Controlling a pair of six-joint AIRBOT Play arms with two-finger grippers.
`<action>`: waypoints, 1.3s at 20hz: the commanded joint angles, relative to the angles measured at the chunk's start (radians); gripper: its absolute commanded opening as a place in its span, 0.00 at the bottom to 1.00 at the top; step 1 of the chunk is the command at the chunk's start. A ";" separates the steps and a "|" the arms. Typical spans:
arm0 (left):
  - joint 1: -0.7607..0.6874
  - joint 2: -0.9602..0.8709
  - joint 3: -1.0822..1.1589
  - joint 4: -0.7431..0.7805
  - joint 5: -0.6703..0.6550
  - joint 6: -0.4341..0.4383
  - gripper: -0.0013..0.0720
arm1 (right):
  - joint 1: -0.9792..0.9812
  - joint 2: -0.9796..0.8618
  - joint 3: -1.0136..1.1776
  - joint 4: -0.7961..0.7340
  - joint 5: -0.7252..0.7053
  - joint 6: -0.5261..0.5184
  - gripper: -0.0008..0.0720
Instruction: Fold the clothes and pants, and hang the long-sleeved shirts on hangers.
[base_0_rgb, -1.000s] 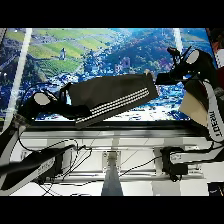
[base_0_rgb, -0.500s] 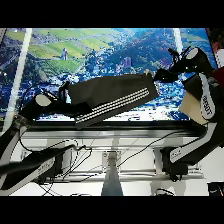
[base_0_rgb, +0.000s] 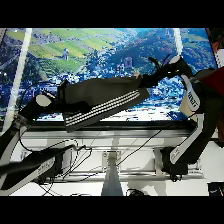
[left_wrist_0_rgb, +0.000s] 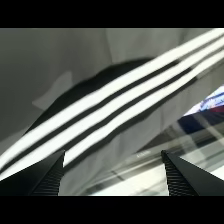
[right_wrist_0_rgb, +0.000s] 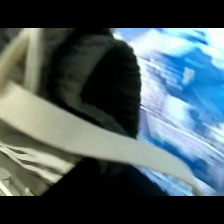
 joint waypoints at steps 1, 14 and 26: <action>0.010 0.001 0.034 0.101 0.016 0.045 0.96 | 0.075 0.025 0.043 0.019 -0.034 -0.035 0.04; 0.283 0.132 0.456 0.325 0.064 0.044 0.96 | -0.227 0.652 0.459 -0.544 0.097 0.594 0.04; 0.283 0.130 0.455 0.325 0.064 0.044 0.96 | -1.087 0.985 0.473 -0.726 0.357 0.927 0.58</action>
